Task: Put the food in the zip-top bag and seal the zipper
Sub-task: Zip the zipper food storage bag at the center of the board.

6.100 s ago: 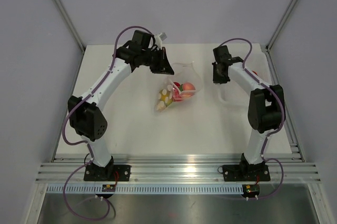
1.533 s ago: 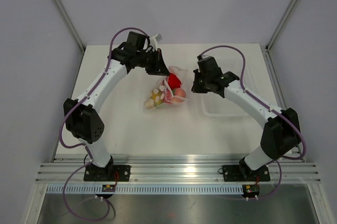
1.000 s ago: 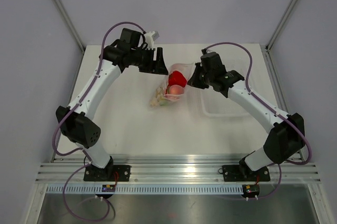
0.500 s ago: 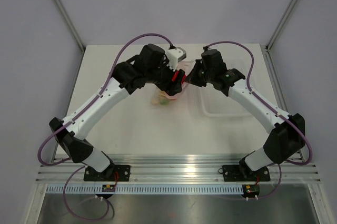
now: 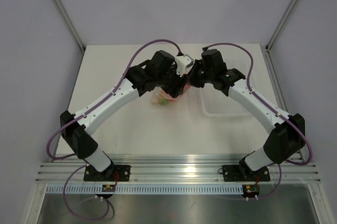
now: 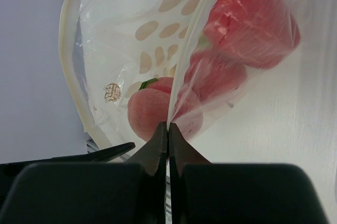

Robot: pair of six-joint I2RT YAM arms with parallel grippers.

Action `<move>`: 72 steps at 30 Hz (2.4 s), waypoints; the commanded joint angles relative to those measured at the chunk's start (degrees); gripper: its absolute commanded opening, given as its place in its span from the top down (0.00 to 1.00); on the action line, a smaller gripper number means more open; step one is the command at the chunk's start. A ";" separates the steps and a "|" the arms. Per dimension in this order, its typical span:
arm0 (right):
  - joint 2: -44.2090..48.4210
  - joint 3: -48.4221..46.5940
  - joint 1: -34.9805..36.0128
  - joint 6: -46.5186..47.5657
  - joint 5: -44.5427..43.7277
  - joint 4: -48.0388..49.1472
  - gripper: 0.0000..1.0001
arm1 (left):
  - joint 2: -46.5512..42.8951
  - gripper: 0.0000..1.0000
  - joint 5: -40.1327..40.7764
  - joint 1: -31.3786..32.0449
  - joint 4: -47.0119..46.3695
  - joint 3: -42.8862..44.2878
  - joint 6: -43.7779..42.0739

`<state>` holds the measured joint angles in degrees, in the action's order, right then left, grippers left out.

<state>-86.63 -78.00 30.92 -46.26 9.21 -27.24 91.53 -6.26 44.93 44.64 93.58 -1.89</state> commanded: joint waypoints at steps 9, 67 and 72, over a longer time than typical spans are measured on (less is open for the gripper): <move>3.74 -1.72 -0.77 0.11 5.90 2.73 0.74 | 0.42 1.00 -2.70 -0.19 -5.27 -1.73 -0.04; -13.39 3.55 -13.43 50.83 61.01 35.59 0.28 | -11.63 1.00 -35.49 -11.79 -2.54 -14.04 -16.74; -13.83 3.73 -12.64 50.48 61.89 35.42 0.45 | -11.55 1.00 -35.13 -11.79 -2.63 -13.86 -16.74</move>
<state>-100.14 -72.01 17.85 4.19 68.77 7.42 79.88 -40.12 33.28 43.27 78.61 -17.63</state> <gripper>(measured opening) 0.588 0.005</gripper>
